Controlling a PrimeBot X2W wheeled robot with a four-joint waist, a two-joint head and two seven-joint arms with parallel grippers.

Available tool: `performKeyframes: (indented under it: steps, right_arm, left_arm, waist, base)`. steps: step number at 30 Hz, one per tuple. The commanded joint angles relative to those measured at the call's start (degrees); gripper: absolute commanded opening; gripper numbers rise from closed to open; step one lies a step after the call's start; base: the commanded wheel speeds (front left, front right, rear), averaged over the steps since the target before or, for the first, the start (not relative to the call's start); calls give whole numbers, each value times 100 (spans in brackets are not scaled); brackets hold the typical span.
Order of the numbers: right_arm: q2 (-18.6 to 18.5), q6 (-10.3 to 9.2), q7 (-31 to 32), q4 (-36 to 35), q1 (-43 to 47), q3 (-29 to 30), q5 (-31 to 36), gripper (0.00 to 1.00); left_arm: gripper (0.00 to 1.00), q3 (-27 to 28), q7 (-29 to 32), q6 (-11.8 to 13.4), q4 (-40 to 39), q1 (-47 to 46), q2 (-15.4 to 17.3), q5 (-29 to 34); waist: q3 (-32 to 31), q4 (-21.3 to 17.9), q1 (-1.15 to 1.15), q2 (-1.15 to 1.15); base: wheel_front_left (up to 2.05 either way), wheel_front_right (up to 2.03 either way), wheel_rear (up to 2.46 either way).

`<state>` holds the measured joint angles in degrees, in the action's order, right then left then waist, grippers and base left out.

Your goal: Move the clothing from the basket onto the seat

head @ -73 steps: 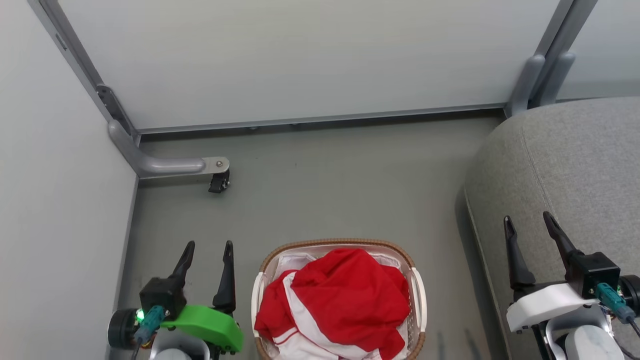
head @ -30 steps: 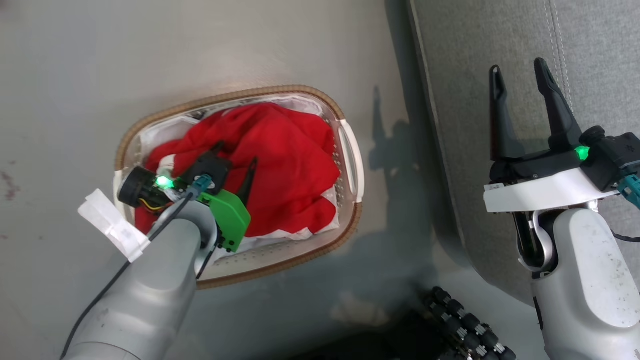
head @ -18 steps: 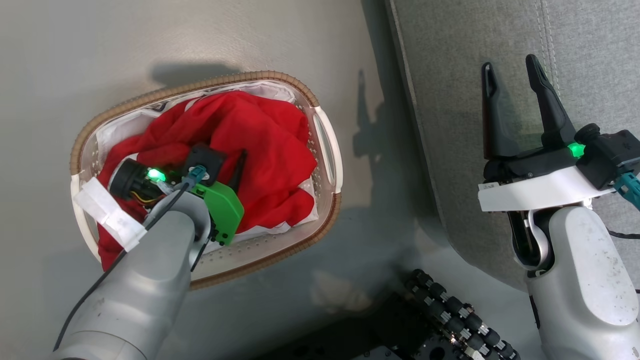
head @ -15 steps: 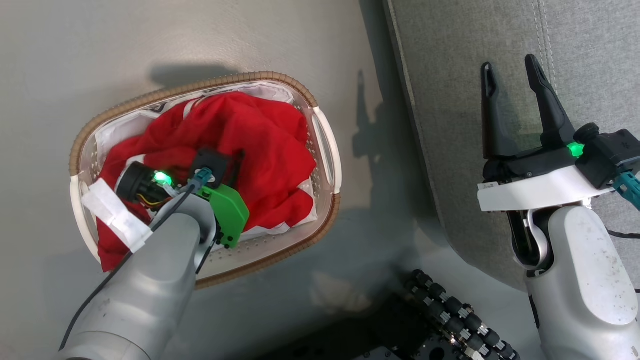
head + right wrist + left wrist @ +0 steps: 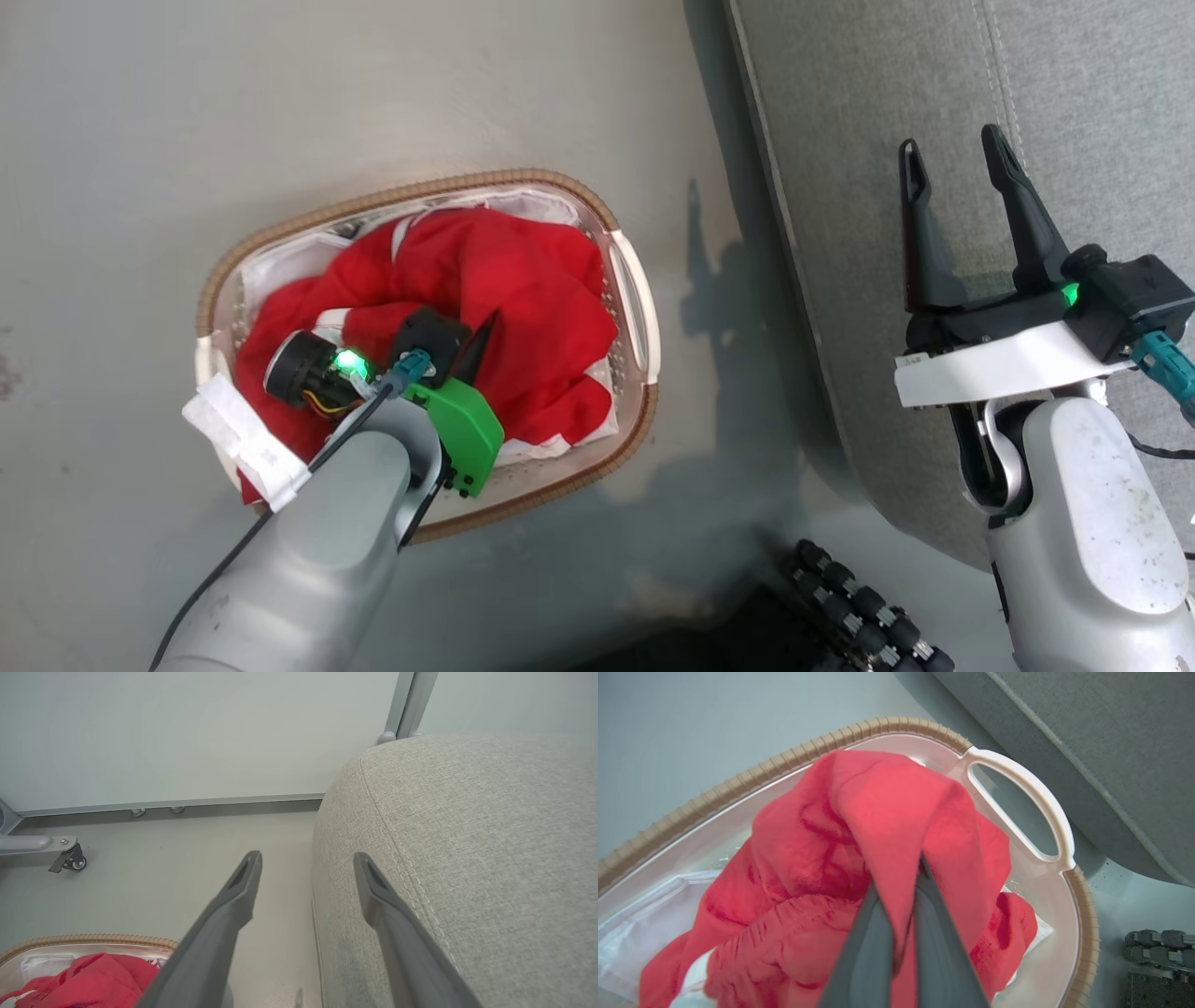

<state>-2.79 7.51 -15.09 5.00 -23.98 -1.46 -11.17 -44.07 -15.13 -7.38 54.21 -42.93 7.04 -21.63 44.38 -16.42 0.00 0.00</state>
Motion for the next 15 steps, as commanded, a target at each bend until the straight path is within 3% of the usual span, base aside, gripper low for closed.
performKeyframes:
  steps: [1, 15]
  right_arm:
    - [-19, -4, -12, 36, 104, 35, 76, 100]
    - [-21, -4, -12, 320, 836, 66, 618, 100]
  left_arm:
    - [0, 37, -4, -19, -133, 153, 62, 12]
    - [0, 251, -5, -10, -1463, 1007, 312, 650]
  waist:
    - [-392, 235, 0, 0]
    - [-2159, 958, 0, 0]
  base:
    - [0, 0, 0]
    - [0, 0, 0]
